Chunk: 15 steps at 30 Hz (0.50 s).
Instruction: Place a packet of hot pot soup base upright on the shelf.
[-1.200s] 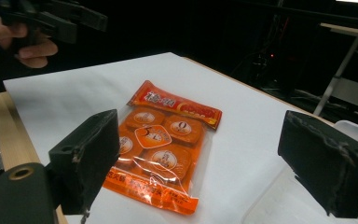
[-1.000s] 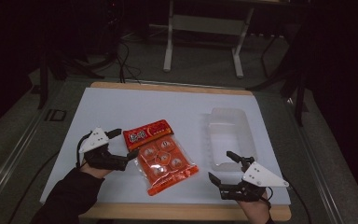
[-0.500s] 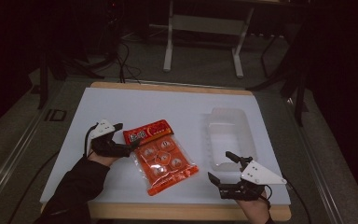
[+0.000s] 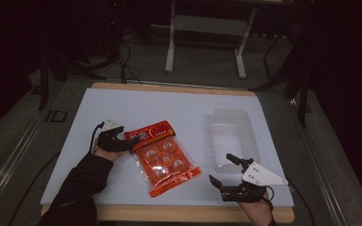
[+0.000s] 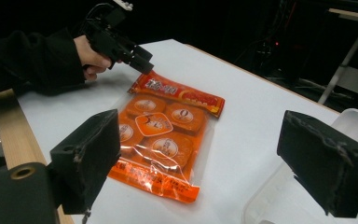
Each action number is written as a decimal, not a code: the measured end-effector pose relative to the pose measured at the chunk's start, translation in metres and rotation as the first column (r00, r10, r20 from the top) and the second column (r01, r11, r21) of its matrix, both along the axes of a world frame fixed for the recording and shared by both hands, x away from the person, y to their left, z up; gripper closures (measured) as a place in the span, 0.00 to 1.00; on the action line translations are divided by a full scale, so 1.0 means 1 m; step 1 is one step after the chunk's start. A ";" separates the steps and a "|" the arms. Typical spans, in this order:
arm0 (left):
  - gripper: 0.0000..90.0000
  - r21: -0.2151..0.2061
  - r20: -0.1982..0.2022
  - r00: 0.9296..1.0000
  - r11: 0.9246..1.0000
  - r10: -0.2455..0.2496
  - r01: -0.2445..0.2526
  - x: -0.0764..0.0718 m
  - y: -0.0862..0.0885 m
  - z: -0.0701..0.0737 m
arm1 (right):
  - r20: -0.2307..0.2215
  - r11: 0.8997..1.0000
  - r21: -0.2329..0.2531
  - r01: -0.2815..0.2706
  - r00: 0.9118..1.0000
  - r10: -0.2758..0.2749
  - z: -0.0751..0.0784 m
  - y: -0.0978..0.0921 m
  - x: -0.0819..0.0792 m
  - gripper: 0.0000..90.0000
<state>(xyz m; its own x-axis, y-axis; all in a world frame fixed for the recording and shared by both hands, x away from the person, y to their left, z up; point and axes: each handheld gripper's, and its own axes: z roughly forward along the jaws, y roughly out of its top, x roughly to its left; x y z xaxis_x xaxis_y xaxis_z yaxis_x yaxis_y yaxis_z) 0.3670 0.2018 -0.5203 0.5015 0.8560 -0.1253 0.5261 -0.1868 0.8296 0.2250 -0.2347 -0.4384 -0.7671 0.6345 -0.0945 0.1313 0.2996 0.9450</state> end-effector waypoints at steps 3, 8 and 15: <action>0.19 0.003 -0.025 0.999 1.000 0.022 -0.022 0.003 0.000 -0.006 | -0.001 1.000 -0.003 -0.005 1.000 0.005 -0.001 0.001 0.000 0.14; 0.23 -0.004 -0.076 0.996 0.999 0.041 -0.041 0.010 -0.001 -0.015 | -0.008 1.000 -0.004 -0.010 1.000 0.010 -0.001 0.001 0.001 0.14; 0.42 -0.040 -0.141 0.990 0.999 0.009 -0.014 0.014 0.001 -0.018 | -0.013 1.000 -0.009 -0.013 1.000 0.012 -0.001 0.001 0.001 0.14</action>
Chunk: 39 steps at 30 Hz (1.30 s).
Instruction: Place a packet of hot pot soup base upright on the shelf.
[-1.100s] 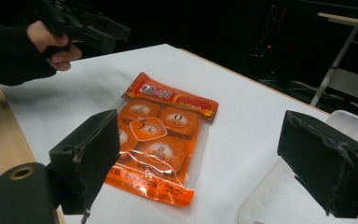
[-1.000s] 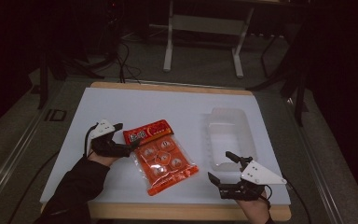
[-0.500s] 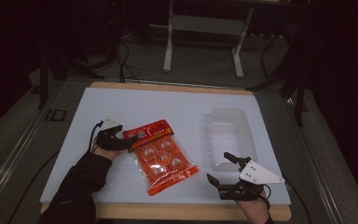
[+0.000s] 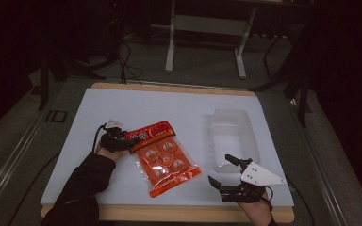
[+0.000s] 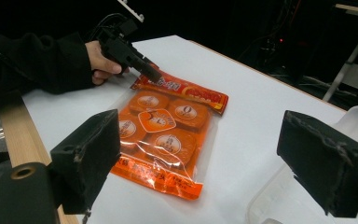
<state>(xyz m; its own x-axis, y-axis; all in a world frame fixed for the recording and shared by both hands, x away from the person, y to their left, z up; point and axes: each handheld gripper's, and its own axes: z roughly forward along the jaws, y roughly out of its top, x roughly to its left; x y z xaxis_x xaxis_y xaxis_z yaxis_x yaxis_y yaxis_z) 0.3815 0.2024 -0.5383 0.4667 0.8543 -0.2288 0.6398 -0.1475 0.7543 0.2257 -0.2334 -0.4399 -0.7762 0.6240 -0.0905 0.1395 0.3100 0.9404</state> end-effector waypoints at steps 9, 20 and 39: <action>0.61 0.010 -0.019 0.999 0.999 -0.041 0.041 -0.001 -0.008 -0.001 | 0.001 1.000 -0.001 -0.002 1.000 0.002 0.000 0.001 0.000 0.15; 0.97 0.093 0.001 0.999 0.994 0.052 -0.052 -0.003 -0.028 0.001 | -0.003 1.000 -0.002 -0.003 1.000 0.003 -0.001 0.001 0.001 0.15; 1.00 0.117 0.166 0.986 0.993 -0.012 -0.008 -0.022 -0.041 0.056 | -0.034 0.997 0.069 0.023 0.999 -0.021 0.004 -0.007 0.004 0.14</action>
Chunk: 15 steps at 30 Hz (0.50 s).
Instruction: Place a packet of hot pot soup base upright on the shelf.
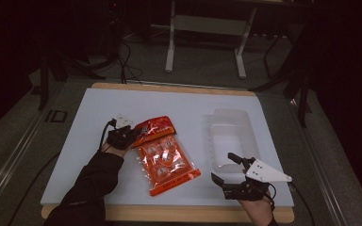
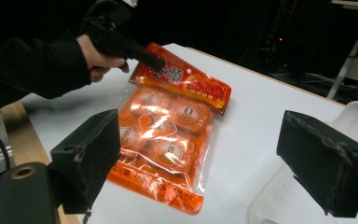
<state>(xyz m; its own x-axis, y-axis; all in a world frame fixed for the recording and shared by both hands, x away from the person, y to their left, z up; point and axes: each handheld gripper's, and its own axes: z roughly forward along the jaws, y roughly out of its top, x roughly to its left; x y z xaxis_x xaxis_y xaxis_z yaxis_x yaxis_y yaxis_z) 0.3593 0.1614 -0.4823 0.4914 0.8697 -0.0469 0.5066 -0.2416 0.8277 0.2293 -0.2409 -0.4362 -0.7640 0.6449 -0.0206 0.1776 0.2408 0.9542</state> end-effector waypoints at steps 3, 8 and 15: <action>1.00 -0.005 0.021 1.000 1.000 -0.018 0.018 -0.004 -0.002 0.010 | 0.007 1.000 0.003 0.020 1.000 -0.020 0.000 -0.001 0.000 0.14; 1.00 -0.021 0.051 0.997 0.998 -0.050 0.052 -0.010 -0.006 0.026 | 0.034 0.999 0.027 0.039 0.999 -0.040 0.005 -0.005 -0.003 0.14; 1.00 -0.039 0.114 0.989 0.994 -0.097 0.102 -0.025 -0.015 0.049 | 0.036 0.999 0.020 0.047 0.998 -0.048 0.005 -0.004 -0.003 0.14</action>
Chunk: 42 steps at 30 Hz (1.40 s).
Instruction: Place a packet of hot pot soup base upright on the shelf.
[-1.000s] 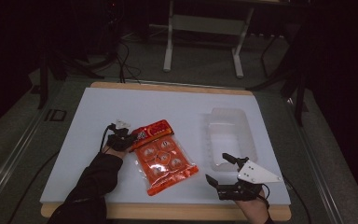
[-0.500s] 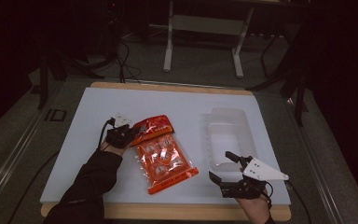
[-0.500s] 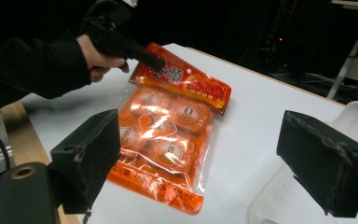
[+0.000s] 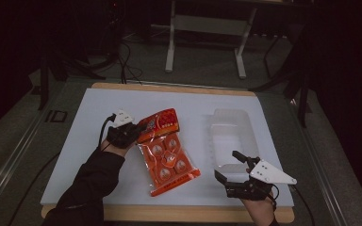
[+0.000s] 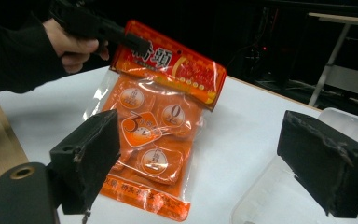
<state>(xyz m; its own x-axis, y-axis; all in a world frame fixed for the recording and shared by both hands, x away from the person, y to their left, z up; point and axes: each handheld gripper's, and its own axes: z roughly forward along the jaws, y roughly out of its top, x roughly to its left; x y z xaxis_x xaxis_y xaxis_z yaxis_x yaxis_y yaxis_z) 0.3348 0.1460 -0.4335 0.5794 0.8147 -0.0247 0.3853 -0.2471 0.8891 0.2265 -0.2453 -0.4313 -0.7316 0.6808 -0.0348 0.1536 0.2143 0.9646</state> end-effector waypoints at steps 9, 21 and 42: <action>1.00 -0.016 0.057 0.996 0.998 -0.067 0.068 -0.017 -0.013 0.025 | -0.008 1.000 0.001 0.003 1.000 -0.003 0.000 0.000 0.001 0.15; 1.00 -0.038 0.098 0.985 0.989 -0.139 0.144 -0.037 -0.023 0.047 | -0.013 1.000 -0.006 -0.007 1.000 0.007 0.001 0.000 0.001 0.15; 1.00 -0.057 0.174 0.954 0.965 -0.243 0.256 -0.072 -0.049 0.086 | -0.022 1.000 0.015 -0.010 1.000 0.011 0.001 -0.005 0.005 0.15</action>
<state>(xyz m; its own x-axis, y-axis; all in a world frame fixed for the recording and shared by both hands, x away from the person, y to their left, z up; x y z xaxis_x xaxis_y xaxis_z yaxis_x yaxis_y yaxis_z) 0.2625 0.0968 -0.3480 0.7654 0.6429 0.0305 0.1673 -0.2445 0.9551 0.2313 -0.2502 -0.4303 -0.7393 0.6733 -0.0084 0.1724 0.2012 0.9643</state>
